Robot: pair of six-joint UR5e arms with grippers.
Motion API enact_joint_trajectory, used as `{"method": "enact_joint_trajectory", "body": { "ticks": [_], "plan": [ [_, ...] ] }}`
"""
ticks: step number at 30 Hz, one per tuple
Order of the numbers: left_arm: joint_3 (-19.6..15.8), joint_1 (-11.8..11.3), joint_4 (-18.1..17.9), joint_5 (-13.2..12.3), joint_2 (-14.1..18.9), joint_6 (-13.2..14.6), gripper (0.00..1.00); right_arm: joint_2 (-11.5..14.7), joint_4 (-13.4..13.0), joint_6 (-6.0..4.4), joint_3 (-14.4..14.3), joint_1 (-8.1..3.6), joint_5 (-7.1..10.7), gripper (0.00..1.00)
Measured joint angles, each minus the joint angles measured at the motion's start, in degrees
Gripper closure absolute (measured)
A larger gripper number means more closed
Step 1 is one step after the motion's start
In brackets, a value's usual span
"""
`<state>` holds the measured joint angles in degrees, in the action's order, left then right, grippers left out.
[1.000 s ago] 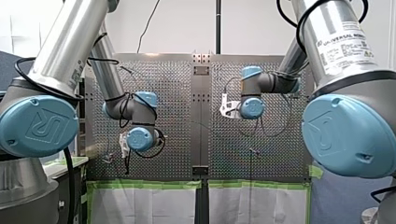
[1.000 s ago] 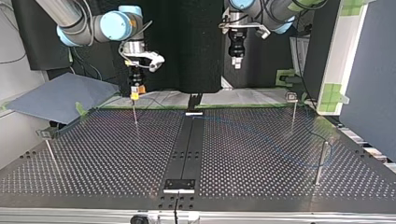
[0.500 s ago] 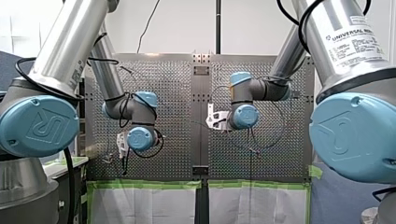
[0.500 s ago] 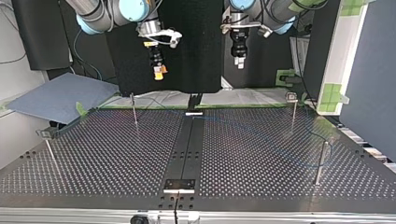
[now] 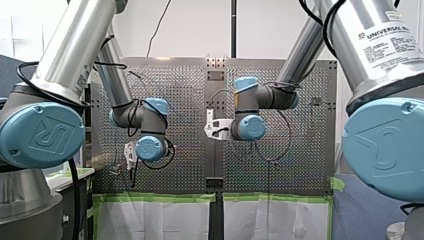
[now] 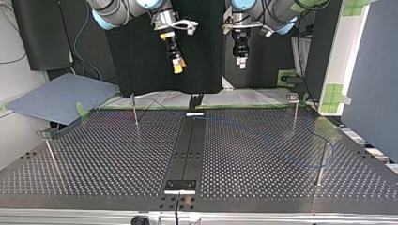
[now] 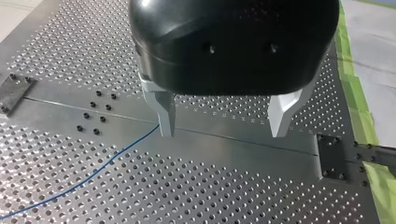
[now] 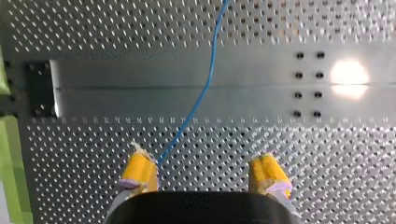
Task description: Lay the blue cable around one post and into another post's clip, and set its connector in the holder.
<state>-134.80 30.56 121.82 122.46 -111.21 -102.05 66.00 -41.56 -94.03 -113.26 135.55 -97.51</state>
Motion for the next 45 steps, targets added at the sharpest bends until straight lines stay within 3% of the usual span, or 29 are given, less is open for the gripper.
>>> {"method": "enact_joint_trajectory", "body": {
  "ticks": [9, 19, 29, 45],
  "plan": [
    [0.06, -0.36, 0.53, 0.23, 0.0, -1.95, 0.0, -2.16, 0.0, 0.64, 0.0, 0.02, -0.87, 0.0],
    [0.24, -0.53, 0.95, 3.19, 0.0, -2.31, 0.0, -2.38, -0.32, 0.54, 0.0, -0.22, -1.77, 0.0],
    [0.47, -0.56, 1.59, 1.55, 0.0, -2.52, 0.0, -2.37, -0.11, 0.62, 0.0, -0.38, -1.77, 0.0],
    [1.23, -0.3, 3.52, 1.33, 0.0, -2.36, 0.0, -2.31, 0.23, 0.67, 0.0, -0.41, -1.73, 0.0]
  ]
}}
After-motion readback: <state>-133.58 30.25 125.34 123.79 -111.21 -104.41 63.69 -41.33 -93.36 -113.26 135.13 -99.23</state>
